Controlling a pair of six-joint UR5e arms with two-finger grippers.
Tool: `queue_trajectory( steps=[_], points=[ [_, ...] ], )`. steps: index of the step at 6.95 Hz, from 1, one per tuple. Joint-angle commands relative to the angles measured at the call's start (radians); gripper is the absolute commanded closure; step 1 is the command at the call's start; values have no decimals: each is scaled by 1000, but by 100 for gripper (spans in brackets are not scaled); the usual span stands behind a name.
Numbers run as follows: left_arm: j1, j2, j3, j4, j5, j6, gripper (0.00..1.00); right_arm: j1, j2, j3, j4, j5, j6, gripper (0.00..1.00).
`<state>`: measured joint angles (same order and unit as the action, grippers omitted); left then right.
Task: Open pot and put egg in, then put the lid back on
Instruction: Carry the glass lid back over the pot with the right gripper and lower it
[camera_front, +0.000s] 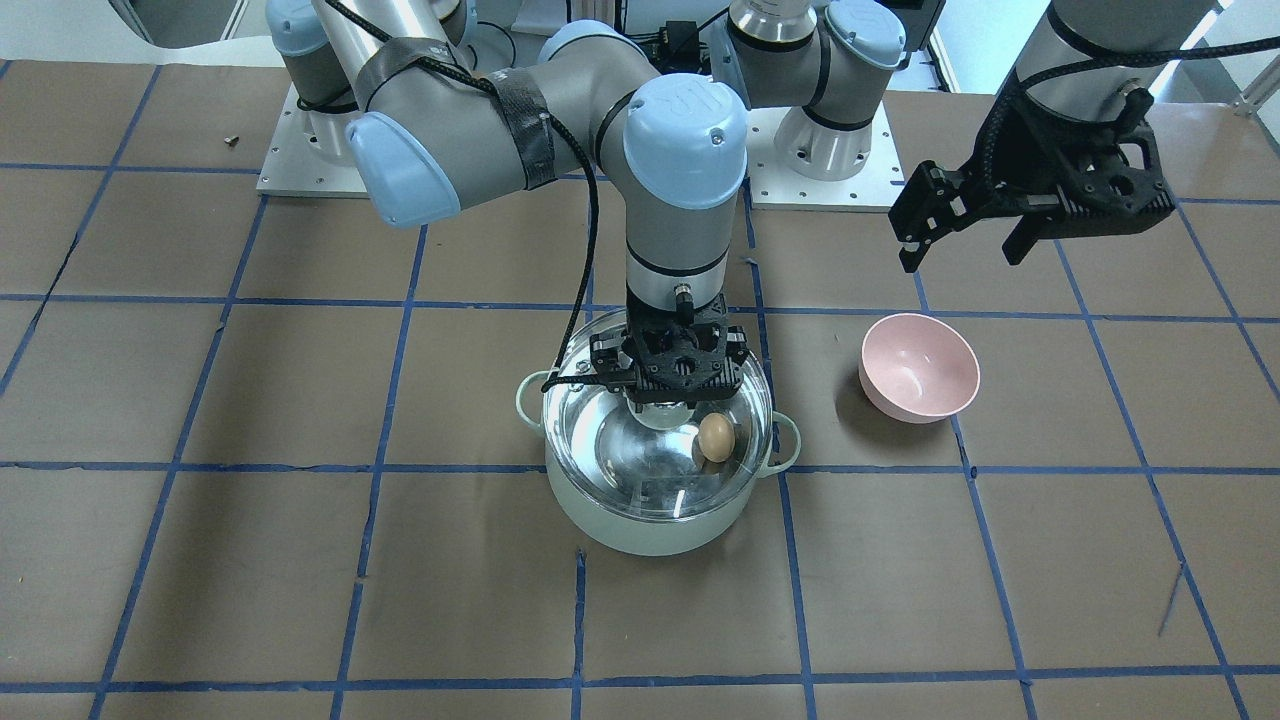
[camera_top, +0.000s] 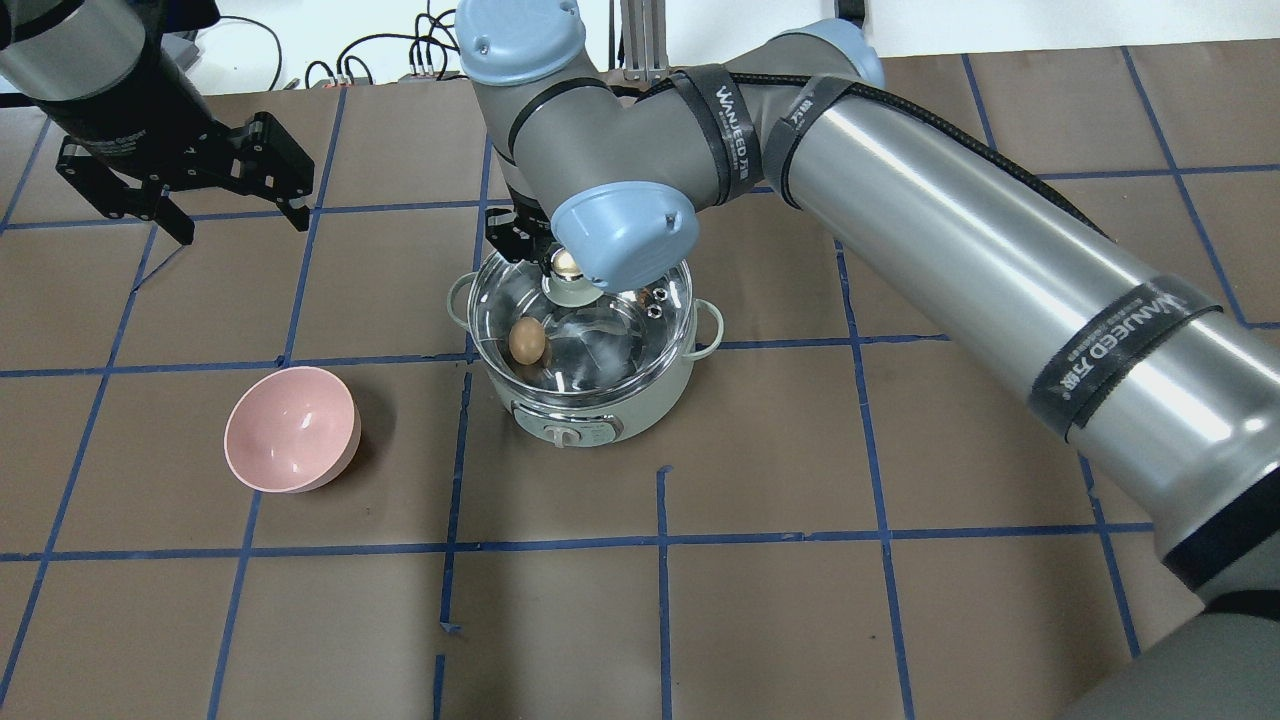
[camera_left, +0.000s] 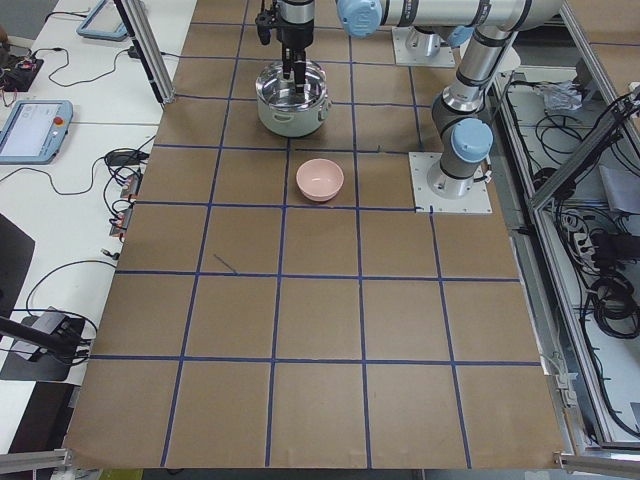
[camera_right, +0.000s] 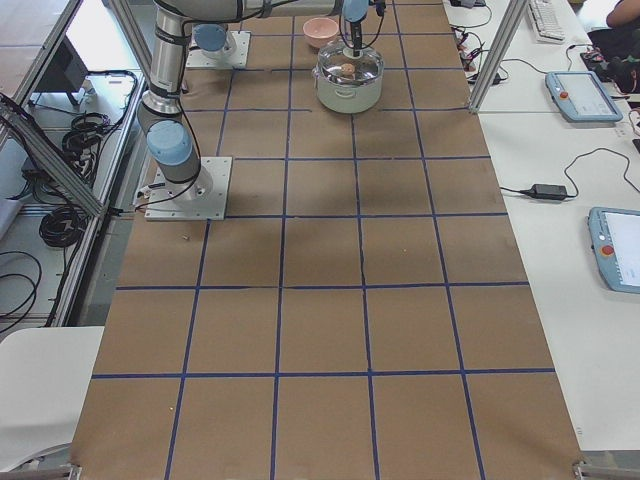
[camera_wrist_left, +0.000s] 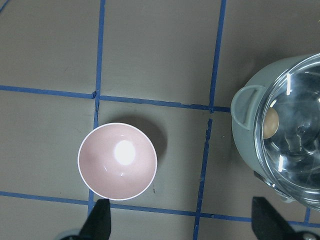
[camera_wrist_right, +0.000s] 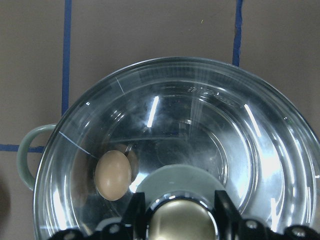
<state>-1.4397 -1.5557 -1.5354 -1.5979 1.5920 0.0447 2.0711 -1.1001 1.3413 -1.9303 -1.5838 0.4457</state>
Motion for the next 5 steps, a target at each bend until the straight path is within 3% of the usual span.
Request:
queue_trajectory(
  steps=[1, 2, 4, 5],
  points=[
    [-1, 6, -3, -2, 0, 55, 0, 0, 2, 2, -6, 1, -4, 76],
    [-1, 6, -6, -2, 0, 57, 0, 0, 3, 2, -7, 2, 2, 75],
    [5, 5, -6, -2, 0, 58, 0, 0, 5, 2, -7, 4, -1, 22],
    [8, 3, -6, -2, -3, 58, 0, 0, 5, 2, -7, 4, -2, 8]
  ],
)
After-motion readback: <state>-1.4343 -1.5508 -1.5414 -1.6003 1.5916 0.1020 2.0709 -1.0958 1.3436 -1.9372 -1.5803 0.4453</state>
